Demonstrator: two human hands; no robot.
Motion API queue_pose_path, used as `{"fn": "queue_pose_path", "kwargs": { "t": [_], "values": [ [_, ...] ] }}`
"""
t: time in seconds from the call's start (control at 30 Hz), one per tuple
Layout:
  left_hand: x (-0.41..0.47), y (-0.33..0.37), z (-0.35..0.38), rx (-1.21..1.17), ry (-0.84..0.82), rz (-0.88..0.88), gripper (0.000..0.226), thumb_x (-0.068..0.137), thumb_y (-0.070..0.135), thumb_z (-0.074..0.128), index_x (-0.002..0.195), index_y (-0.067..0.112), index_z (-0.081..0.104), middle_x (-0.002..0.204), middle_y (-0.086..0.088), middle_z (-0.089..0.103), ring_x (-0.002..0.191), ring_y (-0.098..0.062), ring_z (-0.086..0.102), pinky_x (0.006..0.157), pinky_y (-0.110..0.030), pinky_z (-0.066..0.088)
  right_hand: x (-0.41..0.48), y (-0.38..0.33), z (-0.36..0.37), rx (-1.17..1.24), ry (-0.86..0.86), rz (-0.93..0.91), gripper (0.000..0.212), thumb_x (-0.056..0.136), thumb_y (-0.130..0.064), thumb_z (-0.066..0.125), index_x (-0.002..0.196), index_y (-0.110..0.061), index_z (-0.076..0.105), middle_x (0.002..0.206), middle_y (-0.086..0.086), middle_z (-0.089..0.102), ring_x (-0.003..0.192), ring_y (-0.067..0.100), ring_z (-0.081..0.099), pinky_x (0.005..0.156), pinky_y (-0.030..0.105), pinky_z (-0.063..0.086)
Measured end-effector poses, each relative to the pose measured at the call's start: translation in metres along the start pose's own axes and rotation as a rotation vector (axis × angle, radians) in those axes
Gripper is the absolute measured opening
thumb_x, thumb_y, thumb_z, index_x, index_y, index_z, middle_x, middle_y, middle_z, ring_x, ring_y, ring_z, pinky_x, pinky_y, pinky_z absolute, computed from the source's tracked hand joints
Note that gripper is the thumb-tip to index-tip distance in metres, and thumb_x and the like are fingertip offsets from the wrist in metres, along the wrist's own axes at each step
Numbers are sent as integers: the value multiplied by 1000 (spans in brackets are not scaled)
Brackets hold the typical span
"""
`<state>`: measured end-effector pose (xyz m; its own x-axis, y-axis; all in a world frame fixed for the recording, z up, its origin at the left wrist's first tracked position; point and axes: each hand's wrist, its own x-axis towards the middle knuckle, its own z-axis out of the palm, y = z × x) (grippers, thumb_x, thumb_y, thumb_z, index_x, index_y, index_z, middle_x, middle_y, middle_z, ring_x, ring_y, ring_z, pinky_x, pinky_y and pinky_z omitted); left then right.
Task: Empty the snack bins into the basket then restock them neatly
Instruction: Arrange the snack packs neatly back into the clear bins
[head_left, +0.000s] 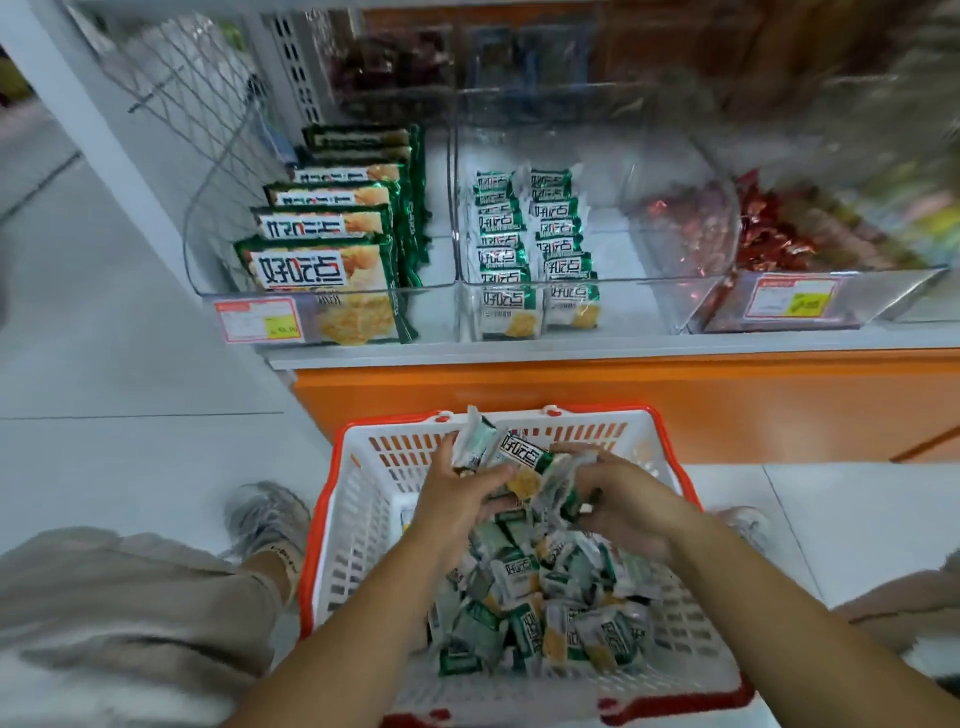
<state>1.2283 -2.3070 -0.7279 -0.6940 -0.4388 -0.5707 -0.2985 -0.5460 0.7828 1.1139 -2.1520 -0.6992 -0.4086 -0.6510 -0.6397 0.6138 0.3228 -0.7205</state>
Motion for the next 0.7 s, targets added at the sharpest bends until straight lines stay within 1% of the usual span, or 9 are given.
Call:
{"fn": "queue_pose_path", "kwargs": {
  "t": [0.07,0.13,0.27,0.37,0.43,0.47,0.53,0.63,0.7],
  "values": [
    [-13,14,1,7,19,36,114,61,16,89,150,40,21,149,-19,43,84,-27,75,91,-50,55,-15,-9,0,52,-33,-40,55,85,18,42,132,-10,50,120,24,60,110,38,59,100,59,44],
    [-22,28,3,40,31,96,107,69,15,88,151,38,23,152,-15,40,85,-26,75,90,-49,56,-27,-18,1,45,-37,-97,51,86,21,46,129,-7,51,121,25,62,112,41,60,99,57,46],
    [-37,53,10,71,6,201,107,67,19,90,151,37,24,149,-14,43,99,-27,72,92,-43,56,-54,-42,13,-161,24,-252,29,80,-5,72,105,-4,59,83,6,72,91,35,68,89,56,53],
    [-47,76,24,73,-41,260,97,71,12,86,147,36,31,134,-20,56,95,-30,72,89,-43,58,-68,-64,21,-412,153,-339,62,62,-35,82,110,-5,57,92,10,73,84,27,72,77,46,59],
    [-52,92,34,69,-50,315,81,76,3,81,137,37,39,125,-12,61,90,-27,74,81,-37,60,-72,-77,21,-465,199,-403,73,62,-43,84,113,-3,51,95,21,68,80,32,71,64,43,56],
    [-55,101,38,65,-49,342,69,78,0,78,126,36,45,118,-8,65,89,-25,74,78,-34,61,-74,-84,21,-472,203,-436,68,66,-42,84,112,-6,51,97,24,64,81,37,70,59,43,54],
    [-58,120,43,58,-41,397,60,80,-1,76,112,40,48,105,-1,67,91,-24,73,73,-29,61,-80,-100,22,-460,170,-516,40,79,-31,77,111,-19,57,94,15,66,77,32,71,55,36,53],
    [-56,156,43,69,-25,481,69,77,5,79,127,37,45,117,-2,64,94,-23,73,78,-34,61,-84,-130,19,-397,138,-549,15,88,-19,67,102,-16,61,88,4,69,73,17,66,62,28,53],
    [-51,180,40,89,-12,550,74,76,8,81,136,30,45,124,-6,64,94,-21,73,79,-36,60,-81,-153,15,-311,165,-526,12,89,-8,61,84,-9,50,79,7,53,72,14,54,72,31,56]
  ]
}}
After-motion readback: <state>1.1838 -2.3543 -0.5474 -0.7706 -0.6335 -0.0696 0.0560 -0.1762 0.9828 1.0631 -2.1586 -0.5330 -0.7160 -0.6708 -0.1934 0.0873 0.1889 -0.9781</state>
